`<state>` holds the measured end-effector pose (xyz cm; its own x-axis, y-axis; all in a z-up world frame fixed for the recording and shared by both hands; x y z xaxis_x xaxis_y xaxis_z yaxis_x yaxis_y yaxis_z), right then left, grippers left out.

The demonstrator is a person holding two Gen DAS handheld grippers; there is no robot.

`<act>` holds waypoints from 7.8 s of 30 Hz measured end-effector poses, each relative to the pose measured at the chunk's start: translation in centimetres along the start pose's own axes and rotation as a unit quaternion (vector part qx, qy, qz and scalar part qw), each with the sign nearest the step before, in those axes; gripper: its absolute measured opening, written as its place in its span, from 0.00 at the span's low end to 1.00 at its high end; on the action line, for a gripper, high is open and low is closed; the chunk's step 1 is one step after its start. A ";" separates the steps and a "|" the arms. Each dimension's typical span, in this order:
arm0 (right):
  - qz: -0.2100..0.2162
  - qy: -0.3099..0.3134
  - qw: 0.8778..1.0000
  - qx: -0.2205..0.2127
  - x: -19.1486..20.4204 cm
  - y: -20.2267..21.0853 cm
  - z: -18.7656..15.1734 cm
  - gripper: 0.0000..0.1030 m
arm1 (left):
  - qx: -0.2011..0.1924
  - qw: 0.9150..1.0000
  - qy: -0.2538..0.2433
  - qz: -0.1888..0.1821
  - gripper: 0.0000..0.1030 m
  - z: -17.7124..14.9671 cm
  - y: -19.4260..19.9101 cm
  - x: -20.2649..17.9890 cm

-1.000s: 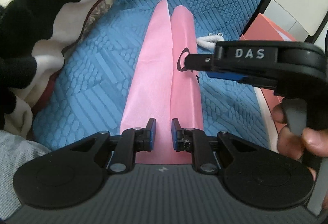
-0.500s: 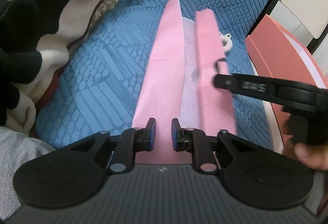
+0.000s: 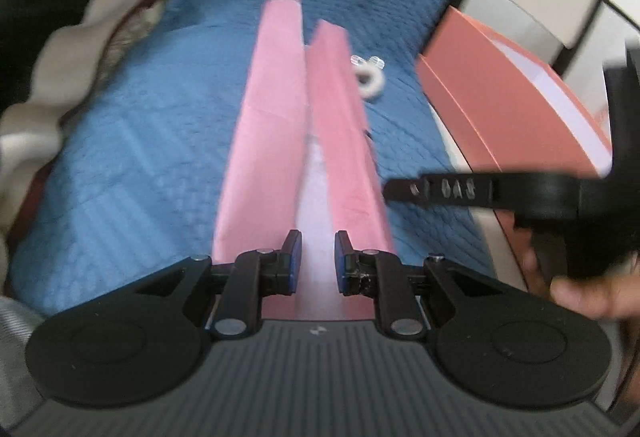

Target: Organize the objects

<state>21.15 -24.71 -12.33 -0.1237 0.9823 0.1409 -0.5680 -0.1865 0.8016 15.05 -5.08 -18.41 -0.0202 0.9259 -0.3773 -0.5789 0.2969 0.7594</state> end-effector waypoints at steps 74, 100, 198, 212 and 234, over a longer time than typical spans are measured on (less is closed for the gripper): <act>-0.032 -0.035 0.998 -0.035 -0.3 1.6 0.2 0.07 | -0.058 0.990 0.092 0.087 0.19 2.8 4.7 3.7; -0.009 -0.054 0.998 -0.013 -0.4 0.8 0.1 0.06 | 0.104 0.993 0.059 0.004 0.11 -5.3 6.3 -0.6; 0.065 -0.081 0.992 -0.068 3.2 0.7 0.1 0.12 | 0.149 0.956 0.200 -0.153 0.05 3.7 -6.5 5.5; 0.052 -0.044 0.997 -0.028 4.6 -2.3 -0.5 0.08 | 0.123 0.963 0.202 -0.132 0.05 4.4 -5.6 5.4; 0.029 -0.019 0.999 -0.031 4.5 -2.2 0.3 0.12 | 0.085 0.990 0.086 -0.074 0.05 4.3 -4.1 3.8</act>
<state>22.06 -19.92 -13.26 -0.1274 0.9697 0.2084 -0.6099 -0.2423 0.7545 20.86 -1.73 -20.66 -0.0928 0.8200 -0.5648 -0.4412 0.4746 0.7616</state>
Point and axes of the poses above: each gripper's, at about its wrist camera, not at the fingertips, and y roughly against the way its jaws point, x to its left, z to its top, the point moved 1 cm from there along -y, roughly the way its jaws point, and after that the axes turned 10 degrees about y, right-handed, at the moved point
